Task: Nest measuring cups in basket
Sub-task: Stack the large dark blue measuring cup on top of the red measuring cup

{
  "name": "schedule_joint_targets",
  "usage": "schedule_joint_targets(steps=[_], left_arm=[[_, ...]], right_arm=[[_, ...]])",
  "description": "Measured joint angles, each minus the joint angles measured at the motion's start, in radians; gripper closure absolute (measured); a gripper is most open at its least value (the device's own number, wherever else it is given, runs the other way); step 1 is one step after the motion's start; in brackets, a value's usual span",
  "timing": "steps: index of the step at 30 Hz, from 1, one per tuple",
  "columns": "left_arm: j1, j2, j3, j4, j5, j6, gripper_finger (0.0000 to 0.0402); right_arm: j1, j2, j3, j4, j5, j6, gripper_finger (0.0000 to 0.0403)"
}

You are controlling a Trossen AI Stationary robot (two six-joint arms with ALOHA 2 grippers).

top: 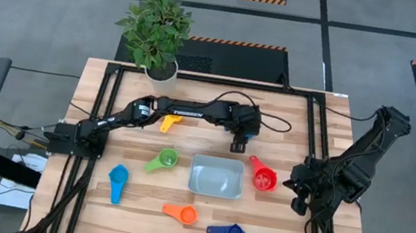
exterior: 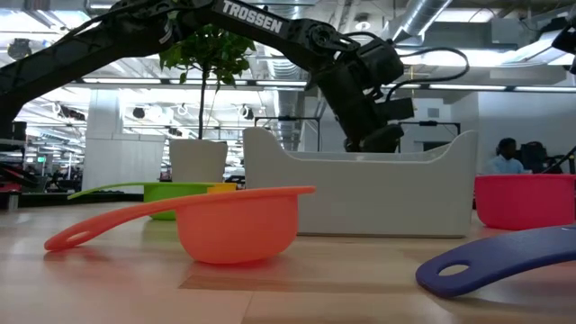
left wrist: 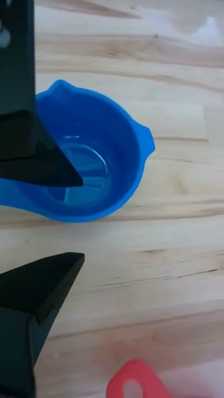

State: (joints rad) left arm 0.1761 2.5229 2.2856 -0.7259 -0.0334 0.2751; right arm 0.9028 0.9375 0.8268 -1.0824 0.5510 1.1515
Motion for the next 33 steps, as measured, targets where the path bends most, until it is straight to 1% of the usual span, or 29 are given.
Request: schedule_joint_targets(steps=[9, 13, 17, 19, 21, 23, 28, 29, 31, 33], left_arm=[[0.000, -0.001, 0.000, 0.007, -0.005, 0.001, 0.0229], [0.000, -0.001, 0.000, -0.003, -0.005, 0.000, 0.0229], [0.001, -0.001, 0.000, 0.003, -0.037, -0.078, 0.0229], [0.004, -0.001, 0.000, 0.002, -0.029, -0.099, 0.0229], [0.005, -0.001, 0.000, -0.002, -0.006, -0.049, 0.0229], [0.005, -0.001, 0.000, -0.002, -0.005, -0.004, 0.0229], [0.007, -0.001, 0.000, 0.002, -0.003, -0.080, 0.0229], [0.008, -0.001, 0.000, -0.005, 0.005, -0.077, 0.0229], [0.008, -0.001, 0.000, -0.028, 0.013, -0.023, 0.0229], [0.004, -0.001, 0.000, -0.028, -0.010, -0.005, 0.0229]], right_arm=[[0.000, 0.000, 0.000, 0.000, 0.000, 0.000, 0.0367], [0.000, 0.000, 0.000, 0.000, 0.000, 0.000, 0.0366], [-0.002, 0.000, 0.000, 0.009, 0.000, 0.000, 0.0372], [-0.002, 0.000, 0.000, 0.021, 0.000, 0.000, 0.0377], [-0.002, 0.000, 0.000, 0.024, -0.001, 0.001, 0.0380], [-0.002, 0.000, 0.000, 0.024, -0.003, 0.000, 0.0383], [-0.002, 0.000, 0.000, 0.024, -0.007, 0.001, 0.0379], [-0.002, 0.000, 0.000, 0.024, -0.007, 0.001, 0.0376], [-0.002, 0.000, 0.000, 0.023, -0.007, 0.001, 0.0371], [-0.002, 0.000, 0.000, 0.023, -0.007, 0.001, 0.0368]])
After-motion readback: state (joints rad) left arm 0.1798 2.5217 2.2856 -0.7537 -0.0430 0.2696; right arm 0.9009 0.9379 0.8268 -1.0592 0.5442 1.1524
